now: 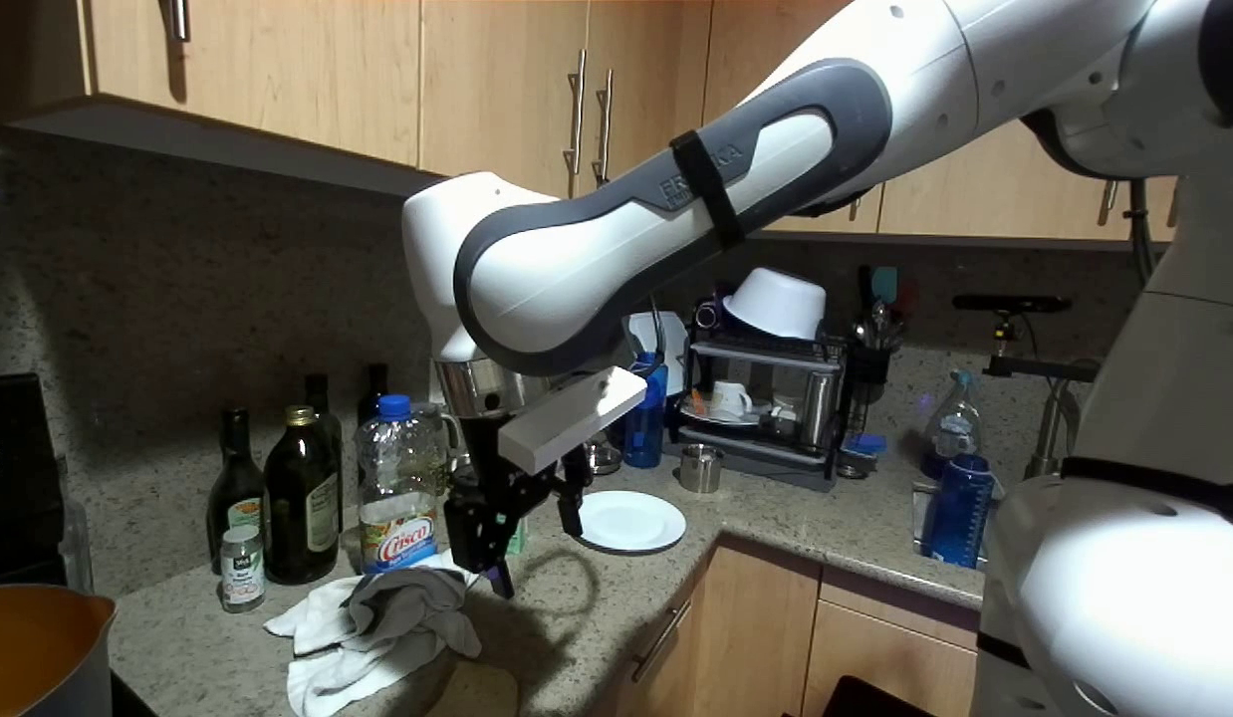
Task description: Pick up the slice of bread from the left side of the counter and place it on the white plate
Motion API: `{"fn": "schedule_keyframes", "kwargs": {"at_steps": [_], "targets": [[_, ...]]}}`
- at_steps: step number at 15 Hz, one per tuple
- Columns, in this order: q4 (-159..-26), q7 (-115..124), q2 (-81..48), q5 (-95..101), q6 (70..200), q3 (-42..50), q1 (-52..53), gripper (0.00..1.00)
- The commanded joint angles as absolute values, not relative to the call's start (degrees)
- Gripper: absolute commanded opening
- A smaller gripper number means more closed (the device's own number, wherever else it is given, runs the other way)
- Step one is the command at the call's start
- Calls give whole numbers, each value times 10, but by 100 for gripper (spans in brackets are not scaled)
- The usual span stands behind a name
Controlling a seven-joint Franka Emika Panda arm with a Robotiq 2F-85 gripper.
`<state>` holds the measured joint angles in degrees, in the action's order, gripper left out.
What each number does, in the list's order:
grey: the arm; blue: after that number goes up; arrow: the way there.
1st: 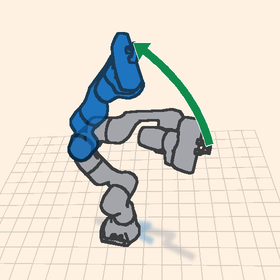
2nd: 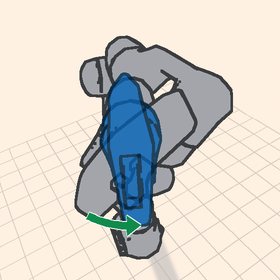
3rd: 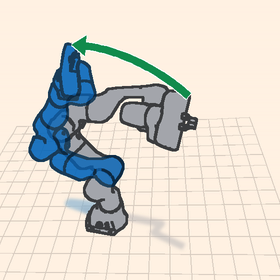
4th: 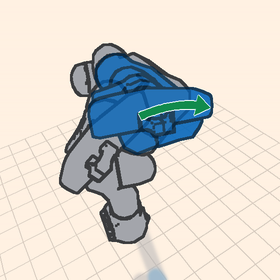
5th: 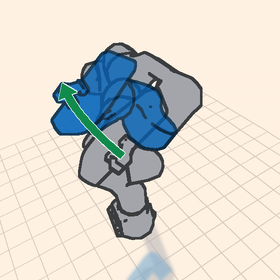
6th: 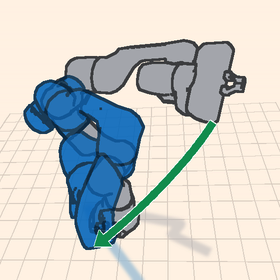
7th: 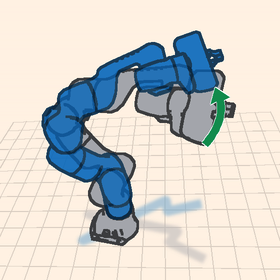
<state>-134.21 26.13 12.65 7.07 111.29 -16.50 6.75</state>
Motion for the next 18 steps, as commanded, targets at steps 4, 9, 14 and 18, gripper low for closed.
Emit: {"fn": "schedule_keyframes", "kwargs": {"at_steps": [4, 9, 14, 18], "targets": [[-1352, 268, 129, 103, 1158, -159, 73, 100], [-1362, 266, 131, 139, 1209, -160, 72, 100], [-1306, 242, 107, 162, 1187, -154, 68, 100], [-1251, 192, 84, 169, 1146, -152, 77, 100]]}}
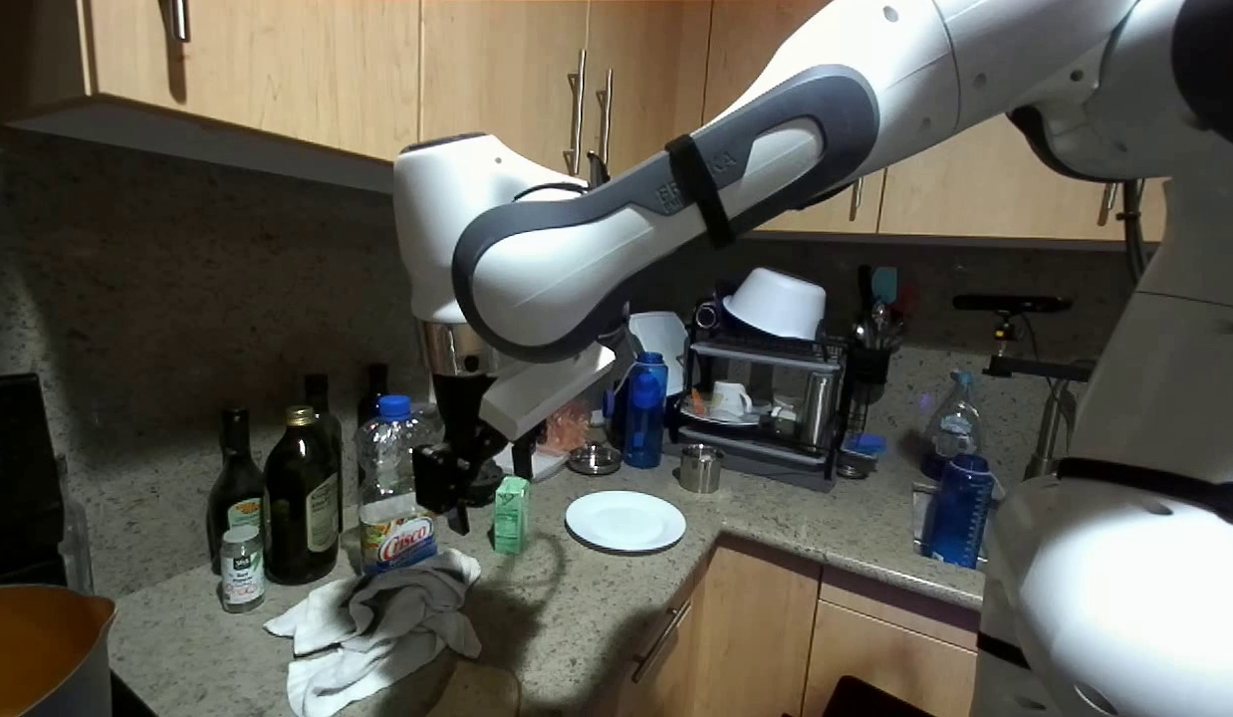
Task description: Pick up the slice of bread from the left side of the counter and place it on the white plate
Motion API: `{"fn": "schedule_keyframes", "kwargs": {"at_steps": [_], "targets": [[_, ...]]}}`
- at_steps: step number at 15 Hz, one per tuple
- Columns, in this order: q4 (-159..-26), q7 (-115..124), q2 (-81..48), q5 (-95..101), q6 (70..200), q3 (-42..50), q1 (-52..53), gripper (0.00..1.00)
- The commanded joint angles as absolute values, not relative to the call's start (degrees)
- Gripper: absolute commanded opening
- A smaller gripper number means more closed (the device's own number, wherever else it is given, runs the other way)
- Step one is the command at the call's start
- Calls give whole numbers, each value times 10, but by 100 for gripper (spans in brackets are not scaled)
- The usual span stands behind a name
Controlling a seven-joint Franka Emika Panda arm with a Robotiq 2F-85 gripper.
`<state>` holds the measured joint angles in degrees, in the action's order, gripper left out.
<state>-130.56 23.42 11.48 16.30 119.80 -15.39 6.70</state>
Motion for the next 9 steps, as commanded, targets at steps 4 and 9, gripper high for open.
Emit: {"fn": "schedule_keyframes", "kwargs": {"at_steps": [4, 9], "targets": [[-1214, 147, 36, 152, 1120, -162, 105, 100], [-1195, 156, -14, 167, 1112, -169, 140, 100]]}}
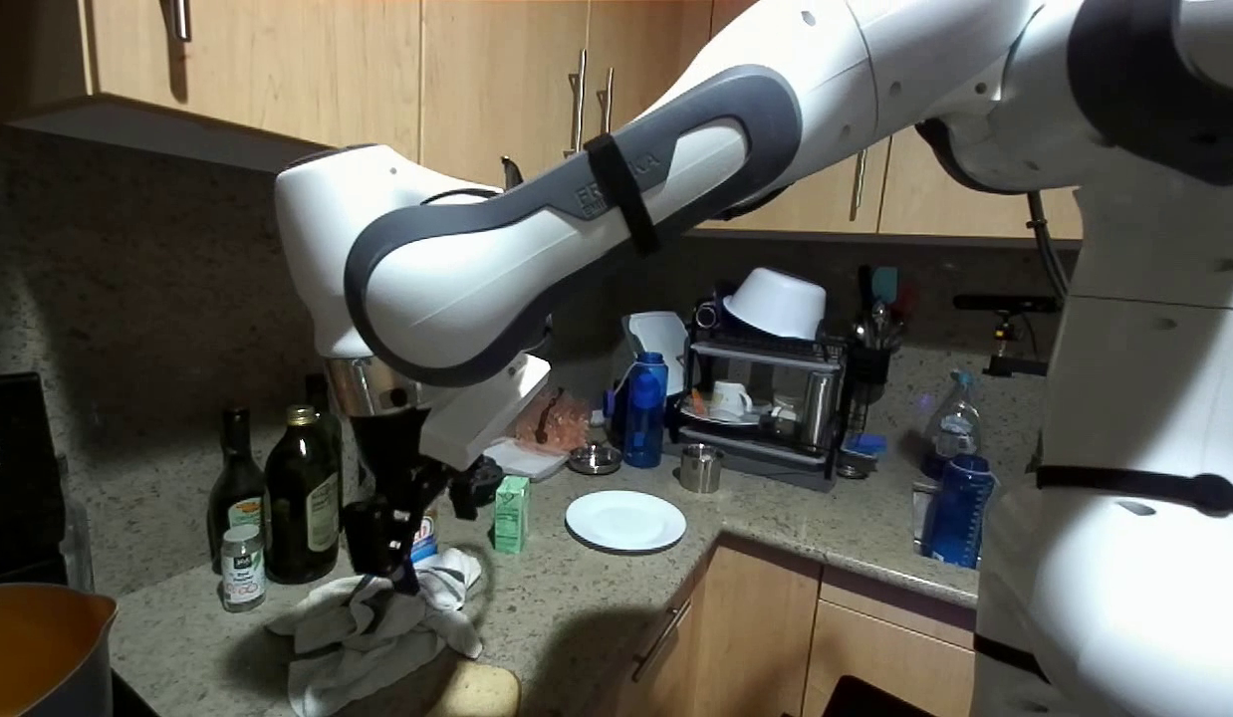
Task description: Pick up the slice of bread from the left side of the counter and place it on the white plate
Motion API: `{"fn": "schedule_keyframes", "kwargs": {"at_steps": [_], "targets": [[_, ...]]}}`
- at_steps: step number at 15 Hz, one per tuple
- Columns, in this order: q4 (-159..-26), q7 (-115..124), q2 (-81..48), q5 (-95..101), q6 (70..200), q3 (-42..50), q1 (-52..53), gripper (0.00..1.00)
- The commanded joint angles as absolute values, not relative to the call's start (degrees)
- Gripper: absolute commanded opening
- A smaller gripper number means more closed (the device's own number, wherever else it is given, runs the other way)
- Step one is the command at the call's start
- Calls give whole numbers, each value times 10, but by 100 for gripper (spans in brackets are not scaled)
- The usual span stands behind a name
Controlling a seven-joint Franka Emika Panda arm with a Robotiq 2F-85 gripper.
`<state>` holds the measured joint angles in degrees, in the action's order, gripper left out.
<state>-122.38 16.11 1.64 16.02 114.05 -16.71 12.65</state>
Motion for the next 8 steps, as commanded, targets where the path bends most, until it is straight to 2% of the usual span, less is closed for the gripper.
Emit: {"fn": "schedule_keyframes", "kwargs": {"at_steps": [1, 2, 8], "targets": [[-1190, 153, -13, 170, 1104, -168, 144, 100], [-1215, 161, -3, 163, 1134, -162, 144, 100], [-1185, 156, -35, 165, 1119, -161, 147, 100]]}}
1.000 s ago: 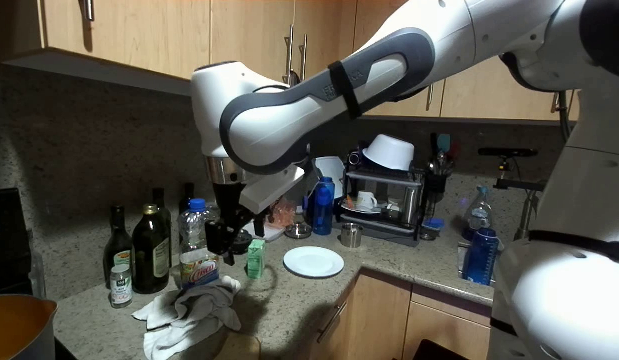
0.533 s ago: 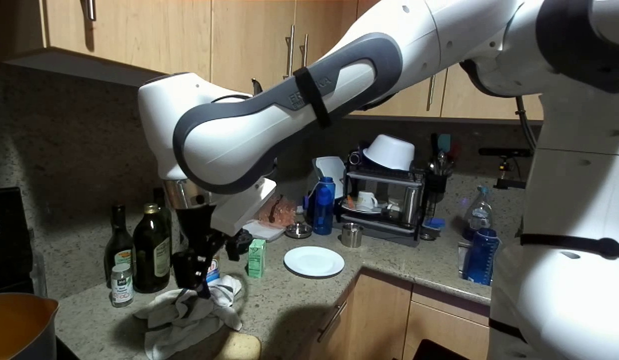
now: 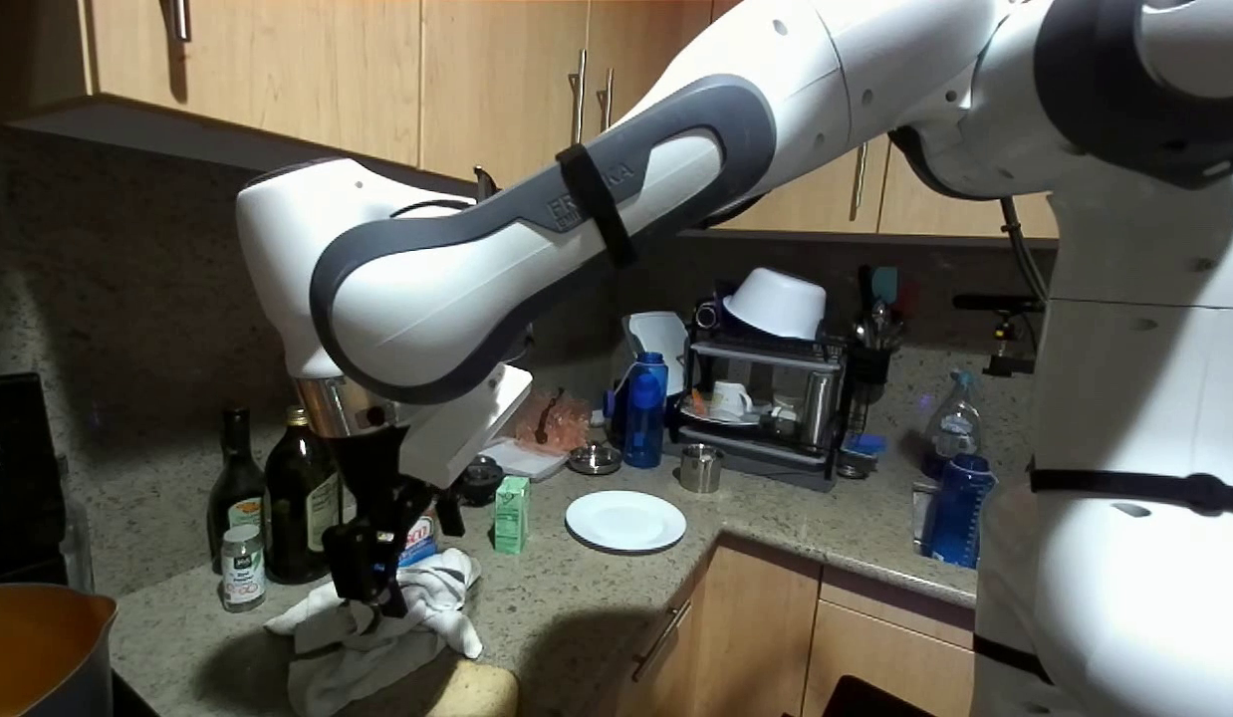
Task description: Pick up the slice of bread from the left side of the counter and place it on the white plate
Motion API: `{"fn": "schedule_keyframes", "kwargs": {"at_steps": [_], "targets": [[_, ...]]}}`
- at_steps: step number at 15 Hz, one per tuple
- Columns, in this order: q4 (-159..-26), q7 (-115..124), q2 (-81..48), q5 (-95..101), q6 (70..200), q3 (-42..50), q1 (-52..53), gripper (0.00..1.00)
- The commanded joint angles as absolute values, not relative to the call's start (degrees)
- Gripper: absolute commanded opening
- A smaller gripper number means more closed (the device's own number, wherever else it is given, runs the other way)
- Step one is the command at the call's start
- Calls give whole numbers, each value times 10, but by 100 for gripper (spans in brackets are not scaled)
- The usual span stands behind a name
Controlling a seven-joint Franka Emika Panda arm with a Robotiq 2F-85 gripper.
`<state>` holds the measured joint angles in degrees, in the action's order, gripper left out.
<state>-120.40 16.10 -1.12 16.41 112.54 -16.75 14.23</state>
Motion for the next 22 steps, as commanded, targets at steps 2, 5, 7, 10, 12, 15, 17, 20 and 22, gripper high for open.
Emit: {"fn": "schedule_keyframes", "kwargs": {"at_steps": [2, 5, 7, 10, 12, 15, 17, 20, 22], "targets": [[-1178, 155, -63, 165, 1116, -161, 149, 100], [-1172, 150, -108, 162, 1123, -159, 155, 100], [-1169, 147, -134, 153, 1126, -158, 160, 100], [-1176, 150, -156, 151, 1133, -155, 169, 100], [-1184, 150, -165, 156, 1141, -151, 172, 100], [-1185, 152, -179, 185, 1139, -144, 183, 100], [-1183, 155, -191, 214, 1139, -134, 191, 100], [-1184, 158, -204, 247, 1146, -125, 197, 100], [-1188, 161, -209, 255, 1159, -121, 197, 100]]}}
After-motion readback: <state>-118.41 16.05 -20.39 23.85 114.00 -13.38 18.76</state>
